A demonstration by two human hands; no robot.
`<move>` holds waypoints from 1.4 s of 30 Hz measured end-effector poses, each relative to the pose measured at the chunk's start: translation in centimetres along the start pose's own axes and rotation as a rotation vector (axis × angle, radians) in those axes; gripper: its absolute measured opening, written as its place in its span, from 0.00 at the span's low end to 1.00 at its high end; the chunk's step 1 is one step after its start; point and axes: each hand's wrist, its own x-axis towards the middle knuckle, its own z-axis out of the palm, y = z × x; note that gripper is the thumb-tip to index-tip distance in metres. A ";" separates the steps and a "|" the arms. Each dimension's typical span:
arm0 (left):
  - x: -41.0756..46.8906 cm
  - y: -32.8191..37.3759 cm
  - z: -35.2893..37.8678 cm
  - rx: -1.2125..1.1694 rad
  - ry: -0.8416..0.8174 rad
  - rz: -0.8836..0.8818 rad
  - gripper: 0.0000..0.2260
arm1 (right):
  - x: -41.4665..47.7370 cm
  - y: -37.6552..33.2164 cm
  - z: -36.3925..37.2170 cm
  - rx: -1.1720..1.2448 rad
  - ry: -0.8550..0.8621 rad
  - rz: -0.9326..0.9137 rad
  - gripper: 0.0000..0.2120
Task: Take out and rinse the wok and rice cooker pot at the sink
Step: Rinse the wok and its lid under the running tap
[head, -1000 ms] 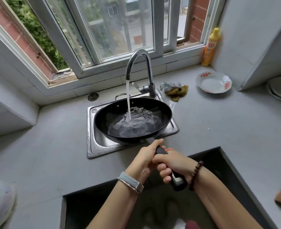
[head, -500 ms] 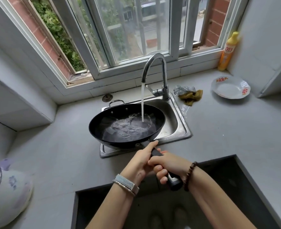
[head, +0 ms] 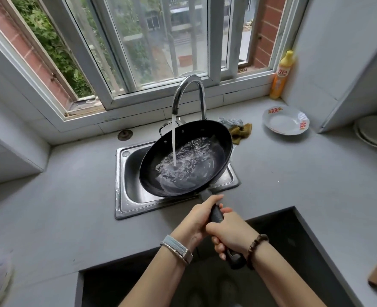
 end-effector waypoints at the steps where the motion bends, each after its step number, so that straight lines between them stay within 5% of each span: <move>1: -0.1 -0.1 0.0 0.007 0.002 0.003 0.11 | -0.1 0.2 0.0 -0.018 0.003 -0.002 0.06; 8: -0.7 0.4 -1.3 -0.035 0.021 -0.009 0.11 | 0.4 0.5 0.8 -0.185 -0.006 -0.017 0.06; 22: -0.3 1.8 0.6 -0.050 -0.047 0.023 0.18 | 1.9 0.0 0.0 -0.640 0.304 -0.060 0.07; 29: -0.9 2.6 0.6 0.133 0.058 0.158 0.12 | 1.7 -1.0 -0.2 -0.076 0.033 -0.068 0.02; 36: -2.8 3.3 -2.2 0.344 0.340 0.253 0.11 | 2.7 -1.4 2.8 0.398 -0.297 0.073 0.10; 42: -5.2 5.7 -5.8 0.530 0.611 0.303 0.19 | 3.5 -3.3 5.6 0.761 -0.673 0.259 0.19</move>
